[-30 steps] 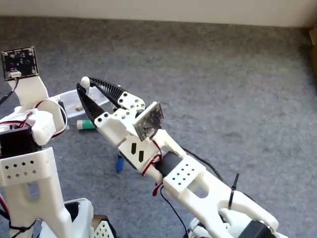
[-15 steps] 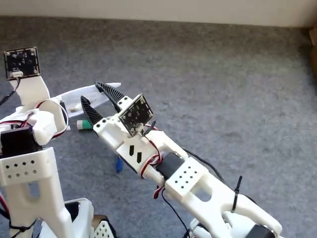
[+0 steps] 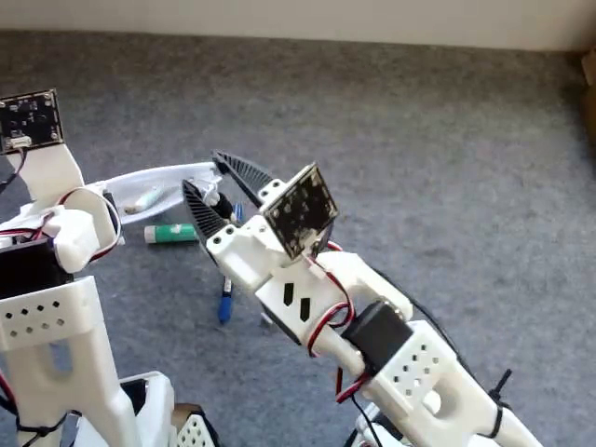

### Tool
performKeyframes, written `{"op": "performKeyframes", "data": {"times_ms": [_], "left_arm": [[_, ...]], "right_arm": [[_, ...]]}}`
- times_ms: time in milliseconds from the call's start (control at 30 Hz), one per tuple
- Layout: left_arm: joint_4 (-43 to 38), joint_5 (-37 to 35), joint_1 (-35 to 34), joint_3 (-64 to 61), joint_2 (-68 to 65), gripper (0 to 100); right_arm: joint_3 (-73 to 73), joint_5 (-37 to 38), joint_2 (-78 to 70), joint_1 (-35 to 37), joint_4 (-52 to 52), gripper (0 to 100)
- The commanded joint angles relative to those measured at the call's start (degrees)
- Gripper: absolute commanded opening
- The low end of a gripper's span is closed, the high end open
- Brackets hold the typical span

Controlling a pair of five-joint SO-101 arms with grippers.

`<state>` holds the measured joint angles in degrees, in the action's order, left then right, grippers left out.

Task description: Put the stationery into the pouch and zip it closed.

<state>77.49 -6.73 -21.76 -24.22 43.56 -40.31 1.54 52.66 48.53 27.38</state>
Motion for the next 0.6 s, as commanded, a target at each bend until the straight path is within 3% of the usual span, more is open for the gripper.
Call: {"op": "performKeyframes", "data": {"times_ms": [0, 200, 367, 567], "left_arm": [[-0.3, -0.7, -3.6, 3.3, 0.4, 1], [-0.3, -0.7, -7.7, 3.3, 0.5, 1], [-0.3, -0.7, -10.7, 3.3, 0.5, 1], [-0.2, -0.7, -11.2, 2.8, 0.5, 1]], "right_arm": [[6.1, -4.2, 1.9, -4.3, 13.1, 15.6], [2.4, -4.7, 1.9, -7.8, 23.0, 15.6], [-5.1, -4.9, 0.4, -7.5, 21.4, 15.6], [-1.3, -12.8, -17.5, -7.6, 19.8, 15.8]]}}
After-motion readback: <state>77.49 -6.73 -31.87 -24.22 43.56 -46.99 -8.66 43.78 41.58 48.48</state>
